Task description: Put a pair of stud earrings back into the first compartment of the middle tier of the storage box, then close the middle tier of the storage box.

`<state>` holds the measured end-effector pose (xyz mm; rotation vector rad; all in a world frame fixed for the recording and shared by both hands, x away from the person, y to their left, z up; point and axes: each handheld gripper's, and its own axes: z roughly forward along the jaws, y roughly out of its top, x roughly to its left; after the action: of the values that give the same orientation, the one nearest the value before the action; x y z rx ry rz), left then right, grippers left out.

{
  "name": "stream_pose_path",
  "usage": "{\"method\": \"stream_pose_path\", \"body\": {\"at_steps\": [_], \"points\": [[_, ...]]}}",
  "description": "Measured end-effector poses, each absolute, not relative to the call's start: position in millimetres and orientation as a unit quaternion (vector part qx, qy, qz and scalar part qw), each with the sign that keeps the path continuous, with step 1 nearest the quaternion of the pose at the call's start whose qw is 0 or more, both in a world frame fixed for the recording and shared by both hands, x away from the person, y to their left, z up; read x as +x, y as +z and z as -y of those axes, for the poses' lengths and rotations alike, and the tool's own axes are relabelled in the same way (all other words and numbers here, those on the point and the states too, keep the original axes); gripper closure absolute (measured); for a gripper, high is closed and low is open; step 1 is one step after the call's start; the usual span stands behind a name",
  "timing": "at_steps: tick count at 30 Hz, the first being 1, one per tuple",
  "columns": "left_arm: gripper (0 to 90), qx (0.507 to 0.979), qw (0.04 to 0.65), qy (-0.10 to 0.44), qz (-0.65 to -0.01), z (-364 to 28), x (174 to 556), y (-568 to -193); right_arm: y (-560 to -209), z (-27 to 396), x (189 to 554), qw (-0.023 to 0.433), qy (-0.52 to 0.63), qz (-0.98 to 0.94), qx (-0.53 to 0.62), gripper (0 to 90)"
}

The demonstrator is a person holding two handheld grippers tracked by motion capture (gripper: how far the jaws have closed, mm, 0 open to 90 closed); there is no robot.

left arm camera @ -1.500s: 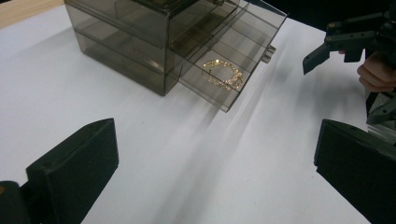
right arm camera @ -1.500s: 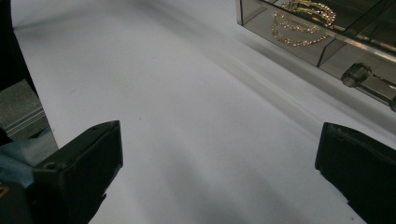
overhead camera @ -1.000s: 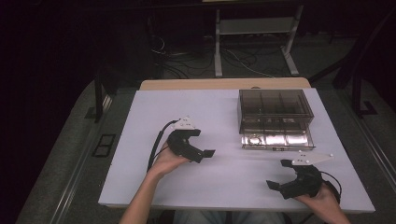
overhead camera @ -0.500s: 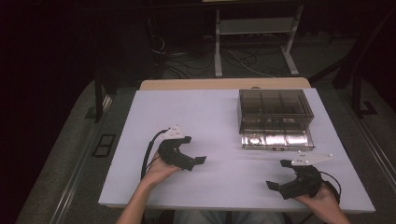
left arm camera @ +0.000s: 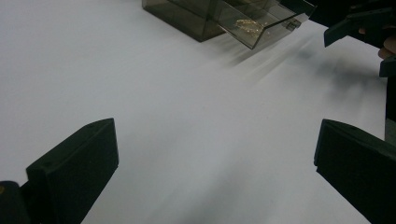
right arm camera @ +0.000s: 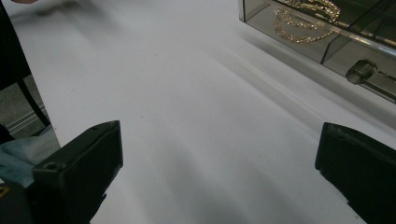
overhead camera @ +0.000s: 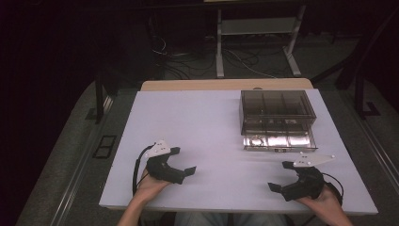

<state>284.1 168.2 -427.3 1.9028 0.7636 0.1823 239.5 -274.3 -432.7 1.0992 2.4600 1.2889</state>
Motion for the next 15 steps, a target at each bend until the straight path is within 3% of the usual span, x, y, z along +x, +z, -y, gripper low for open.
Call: {"method": "stream_pose_path", "body": {"at_steps": [15], "points": [[0.0, 0.793, 0.521, 0.082, -0.305, -167.3, 270.9, -426.7, -419.6, 283.0, 258.4, 0.029, 0.389, -0.841, 0.375, 0.3]]}}
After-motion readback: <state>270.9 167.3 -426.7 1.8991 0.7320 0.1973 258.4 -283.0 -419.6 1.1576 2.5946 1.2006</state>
